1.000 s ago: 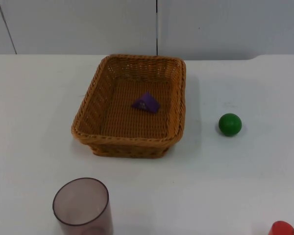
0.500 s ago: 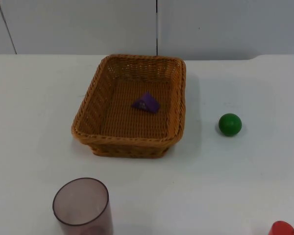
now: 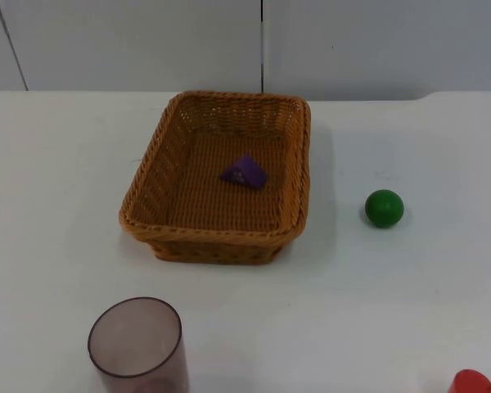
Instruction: Pick up the basket with the left hand and place the triangular block into the basket with the right hand.
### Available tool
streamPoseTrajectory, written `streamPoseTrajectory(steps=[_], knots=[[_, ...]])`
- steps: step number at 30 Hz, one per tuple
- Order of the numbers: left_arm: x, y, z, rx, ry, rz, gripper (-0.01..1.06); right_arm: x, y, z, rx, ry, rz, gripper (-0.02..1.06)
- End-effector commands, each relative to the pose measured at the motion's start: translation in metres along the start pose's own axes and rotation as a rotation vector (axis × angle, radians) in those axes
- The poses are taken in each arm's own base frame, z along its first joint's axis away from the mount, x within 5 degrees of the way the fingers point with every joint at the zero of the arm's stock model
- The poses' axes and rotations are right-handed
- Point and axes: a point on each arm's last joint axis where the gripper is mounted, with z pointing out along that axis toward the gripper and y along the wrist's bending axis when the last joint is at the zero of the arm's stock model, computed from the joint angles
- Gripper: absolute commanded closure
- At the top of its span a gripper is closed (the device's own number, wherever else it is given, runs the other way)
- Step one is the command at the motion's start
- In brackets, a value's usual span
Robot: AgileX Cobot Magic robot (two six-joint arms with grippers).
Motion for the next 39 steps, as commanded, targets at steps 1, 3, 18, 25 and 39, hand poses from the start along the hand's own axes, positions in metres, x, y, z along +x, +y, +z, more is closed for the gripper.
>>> streamPoseTrajectory(steps=[1, 3, 18, 25, 39], knots=[[0.001, 0.001, 0.0002, -0.008, -0.002, -0.013, 0.0, 0.0007, 0.0007, 0.0001, -0.007, -0.001, -0.004, -0.01], [0.001, 0.001, 0.0002, -0.008, -0.002, -0.013, 0.0, 0.0007, 0.0007, 0.0001, -0.007, -0.001, -0.004, -0.01], [0.0007, 0.001, 0.0002, -0.009, -0.006, -0.013, 0.0, 0.0001, 0.0033, 0.0013, 0.315, -0.023, 0.163, -0.01], [0.0007, 0.001, 0.0002, -0.009, -0.006, -0.013, 0.0, -0.0005, 0.0046, 0.0026, 0.568, -0.038, 0.291, -0.01], [0.0007, 0.001, 0.0002, -0.009, -0.006, -0.013, 0.0, -0.0007, 0.0052, 0.0034, 0.667, -0.043, 0.346, -0.01]])
